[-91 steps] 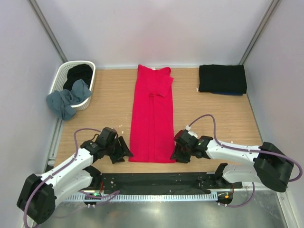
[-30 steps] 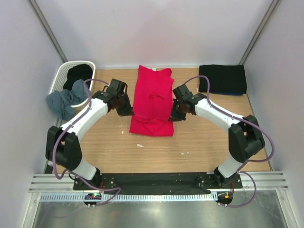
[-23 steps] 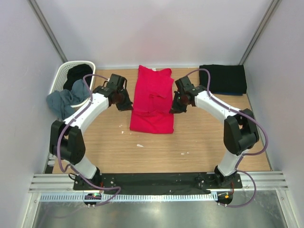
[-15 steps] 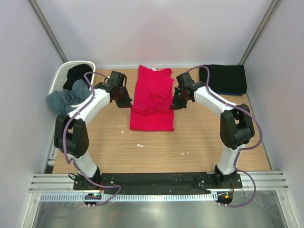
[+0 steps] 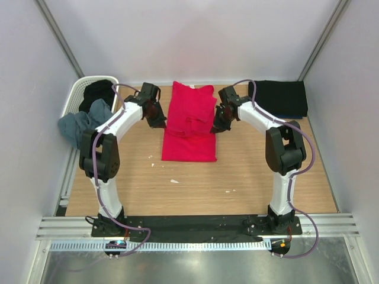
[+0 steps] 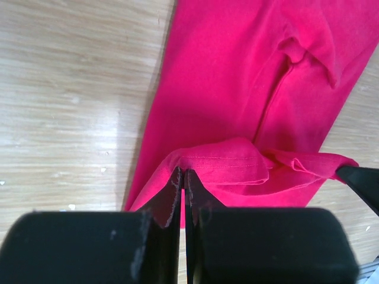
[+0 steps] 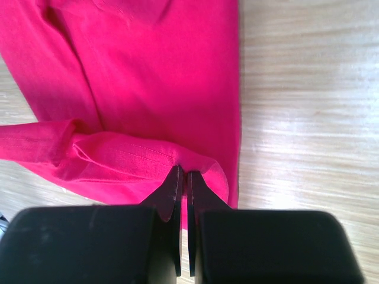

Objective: Fold and stack the t-shirts
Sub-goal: Fold the tshirt

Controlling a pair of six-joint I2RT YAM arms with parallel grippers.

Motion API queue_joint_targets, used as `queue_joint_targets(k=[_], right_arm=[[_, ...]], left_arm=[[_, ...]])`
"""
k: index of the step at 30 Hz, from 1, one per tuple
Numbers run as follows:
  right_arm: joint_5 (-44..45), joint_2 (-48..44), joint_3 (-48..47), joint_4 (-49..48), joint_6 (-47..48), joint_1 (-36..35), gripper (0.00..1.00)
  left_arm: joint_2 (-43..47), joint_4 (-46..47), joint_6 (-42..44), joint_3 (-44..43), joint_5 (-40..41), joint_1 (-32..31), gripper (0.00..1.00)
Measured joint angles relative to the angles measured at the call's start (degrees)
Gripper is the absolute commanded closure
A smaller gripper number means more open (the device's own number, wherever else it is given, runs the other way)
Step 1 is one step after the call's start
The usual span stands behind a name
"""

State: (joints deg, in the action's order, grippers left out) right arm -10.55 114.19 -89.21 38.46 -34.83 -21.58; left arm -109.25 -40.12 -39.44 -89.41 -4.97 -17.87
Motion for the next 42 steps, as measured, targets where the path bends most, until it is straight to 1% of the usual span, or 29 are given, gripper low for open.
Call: queue_joint_targets(k=[7, 17, 23, 31, 36, 41, 42], right_arm=[[-0.2, 2.2, -4.5, 0.7, 0.6, 0.7, 0.99], [-1.4, 6.3, -5.2, 0.9, 1.0, 1.9, 0.99], [-1.9, 7.7, -7.8, 1.4, 1.3, 2.4, 0.99], [-2.1, 7.7, -9.8, 1.5, 1.8, 2.7, 0.99], [-2.1, 9.3, -11.4, 1.7, 2.0, 2.8, 0.99], [-2.1, 11.6, -13.3, 2.4, 2.5, 3.0, 0.98], [-2.1, 12.0, -13.9, 2.7, 2.7, 3.1, 0.96]], left_arm=[[-2.3, 0.0, 1.0, -3.0, -0.1, 0.5, 1.0], [-5.6, 1.1, 1.7, -4.4, -0.1, 0.5, 1.0], [-7.6, 1.6, 2.3, -6.2, 0.0, 0.5, 1.0], [-7.6, 1.9, 2.4, -6.4, 0.9, 0.7, 1.0], [-8.1, 2.2, 2.4, -7.5, 0.9, 1.0, 1.0], [-10.0, 2.7, 2.5, -9.7, 0.7, 1.1, 1.0], [-10.6, 2.7, 2.5, -10.1, 0.6, 1.1, 0.98]])
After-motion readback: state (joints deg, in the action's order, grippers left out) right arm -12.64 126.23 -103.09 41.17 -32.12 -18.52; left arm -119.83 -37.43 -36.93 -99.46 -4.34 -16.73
